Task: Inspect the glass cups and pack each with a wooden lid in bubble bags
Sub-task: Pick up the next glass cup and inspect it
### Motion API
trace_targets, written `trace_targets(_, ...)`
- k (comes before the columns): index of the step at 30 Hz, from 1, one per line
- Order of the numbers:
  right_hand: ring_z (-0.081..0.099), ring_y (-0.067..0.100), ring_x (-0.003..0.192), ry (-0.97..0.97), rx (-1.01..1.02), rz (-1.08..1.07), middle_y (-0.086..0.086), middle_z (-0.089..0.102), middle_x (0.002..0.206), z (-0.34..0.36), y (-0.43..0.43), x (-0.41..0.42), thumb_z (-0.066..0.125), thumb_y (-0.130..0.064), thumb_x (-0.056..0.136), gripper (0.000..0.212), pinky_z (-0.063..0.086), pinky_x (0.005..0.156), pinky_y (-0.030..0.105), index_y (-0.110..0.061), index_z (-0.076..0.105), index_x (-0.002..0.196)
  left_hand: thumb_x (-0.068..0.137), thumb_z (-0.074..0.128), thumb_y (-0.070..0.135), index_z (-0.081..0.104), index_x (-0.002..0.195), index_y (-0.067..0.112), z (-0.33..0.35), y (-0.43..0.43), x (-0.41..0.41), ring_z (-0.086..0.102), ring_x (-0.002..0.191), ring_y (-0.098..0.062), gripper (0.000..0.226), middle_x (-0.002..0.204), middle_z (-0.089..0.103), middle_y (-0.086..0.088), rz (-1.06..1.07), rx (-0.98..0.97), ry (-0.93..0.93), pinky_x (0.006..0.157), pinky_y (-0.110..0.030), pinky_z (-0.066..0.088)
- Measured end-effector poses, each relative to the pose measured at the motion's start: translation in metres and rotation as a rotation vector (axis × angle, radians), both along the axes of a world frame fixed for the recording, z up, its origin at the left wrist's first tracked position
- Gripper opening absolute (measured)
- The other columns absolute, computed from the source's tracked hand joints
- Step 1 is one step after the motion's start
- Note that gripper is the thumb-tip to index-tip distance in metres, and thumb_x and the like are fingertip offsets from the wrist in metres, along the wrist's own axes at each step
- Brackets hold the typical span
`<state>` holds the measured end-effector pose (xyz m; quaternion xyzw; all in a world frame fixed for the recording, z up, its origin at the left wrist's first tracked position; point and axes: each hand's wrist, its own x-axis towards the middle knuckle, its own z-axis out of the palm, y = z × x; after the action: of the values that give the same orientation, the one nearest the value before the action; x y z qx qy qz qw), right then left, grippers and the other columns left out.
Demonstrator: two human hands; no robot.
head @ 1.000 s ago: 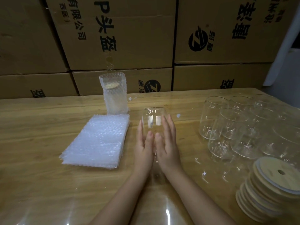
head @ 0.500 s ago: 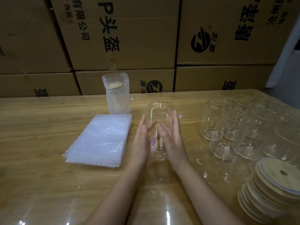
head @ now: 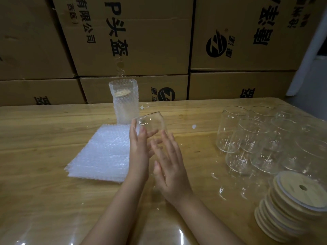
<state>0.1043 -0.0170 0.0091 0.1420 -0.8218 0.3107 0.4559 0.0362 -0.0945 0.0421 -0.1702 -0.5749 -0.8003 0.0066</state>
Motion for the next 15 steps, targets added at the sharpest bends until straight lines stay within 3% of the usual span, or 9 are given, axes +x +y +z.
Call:
trace_targets(3, 0.022, 0.029, 0.145, -0.019, -0.106, -0.023, 0.005, 0.026, 0.154, -0.002, -0.001, 0.001, 0.042, -0.012, 0.092, 0.05, 0.016, 0.118, 0.032, -0.017, 0.035, 0.141, 0.078, 0.046, 0.074, 0.023, 0.141, 0.05, -0.001, 0.006, 0.004, 0.07, 0.098, -0.02, 0.072, 0.117, 0.064, -0.009, 0.051, -0.054, 0.034, 0.08, -0.037, 0.057)
trace_targets(8, 0.026, 0.009, 0.143, -0.063, -0.298, -0.011, -0.007, 0.025, 0.156, 0.003, 0.006, -0.001, 0.037, -0.02, 0.096, 0.051, 0.03, 0.113, 0.03, -0.016, 0.03, 0.147, 0.082, 0.045, 0.062, 0.022, 0.139, 0.046, -0.006, 0.016, 0.006, 0.072, 0.089, -0.019, 0.063, 0.109, 0.065, -0.009, 0.065, -0.095, 0.08, 0.07, -0.03, 0.056)
trace_targets(11, 0.021, 0.004, 0.143, -0.14, -0.412, 0.107, -0.01, 0.02, 0.158, 0.01, 0.013, -0.003, 0.036, -0.032, 0.096, 0.053, 0.029, 0.11, 0.019, -0.032, 0.021, 0.147, 0.083, 0.045, 0.061, 0.021, 0.138, 0.048, -0.008, 0.016, 0.008, 0.07, 0.089, -0.015, 0.062, 0.109, 0.064, -0.008, 0.031, -0.143, 0.128, 0.066, -0.022, 0.054)
trace_targets(15, 0.036, 0.0, 0.135, -0.265, -0.662, 0.285, -0.03, 0.024, 0.151, 0.026, 0.031, -0.003, 0.037, -0.056, 0.088, 0.055, 0.036, 0.1, 0.009, -0.056, 0.017, 0.14, 0.068, 0.05, 0.084, 0.023, 0.137, 0.049, -0.009, 0.019, 0.014, 0.069, 0.094, -0.019, 0.082, 0.111, 0.066, -0.005, -0.085, -0.219, 0.21, 0.068, -0.027, 0.056)
